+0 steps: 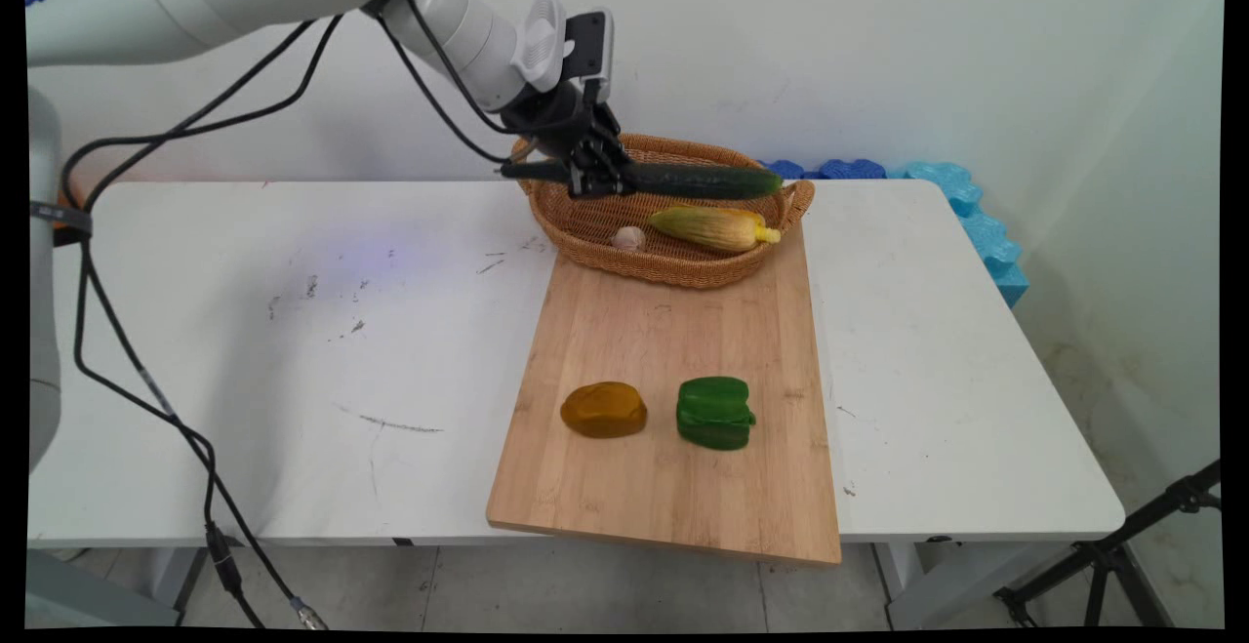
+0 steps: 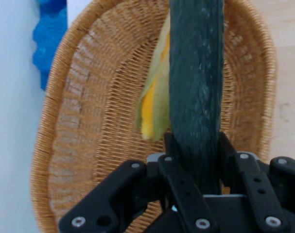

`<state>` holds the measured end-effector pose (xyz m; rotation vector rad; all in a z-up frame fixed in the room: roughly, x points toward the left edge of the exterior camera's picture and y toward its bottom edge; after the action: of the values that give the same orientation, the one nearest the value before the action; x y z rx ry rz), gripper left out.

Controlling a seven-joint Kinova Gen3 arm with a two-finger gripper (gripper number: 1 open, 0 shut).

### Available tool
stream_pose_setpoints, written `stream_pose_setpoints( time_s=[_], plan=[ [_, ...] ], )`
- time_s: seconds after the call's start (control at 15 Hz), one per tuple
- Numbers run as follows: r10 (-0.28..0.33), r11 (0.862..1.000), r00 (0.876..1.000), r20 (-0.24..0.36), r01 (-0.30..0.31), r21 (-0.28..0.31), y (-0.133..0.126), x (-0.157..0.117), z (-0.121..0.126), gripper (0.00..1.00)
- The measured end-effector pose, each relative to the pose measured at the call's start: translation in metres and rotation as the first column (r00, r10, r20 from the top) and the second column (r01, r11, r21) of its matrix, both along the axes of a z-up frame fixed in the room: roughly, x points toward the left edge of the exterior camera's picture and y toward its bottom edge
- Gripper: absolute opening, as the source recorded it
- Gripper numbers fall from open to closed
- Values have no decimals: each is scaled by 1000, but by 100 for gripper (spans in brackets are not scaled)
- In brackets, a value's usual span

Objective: Place the picked object in the vegetable basket

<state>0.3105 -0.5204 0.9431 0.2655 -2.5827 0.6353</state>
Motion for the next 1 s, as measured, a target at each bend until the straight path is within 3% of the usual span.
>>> stream_pose_setpoints(
  time_s=[0.47,1.0],
  plan=[
    [-59,995,994,90,66,-74,-50,9,-6,0],
    [-98,986,982,158,118,-119,-102,14,-35,0]
  ],
)
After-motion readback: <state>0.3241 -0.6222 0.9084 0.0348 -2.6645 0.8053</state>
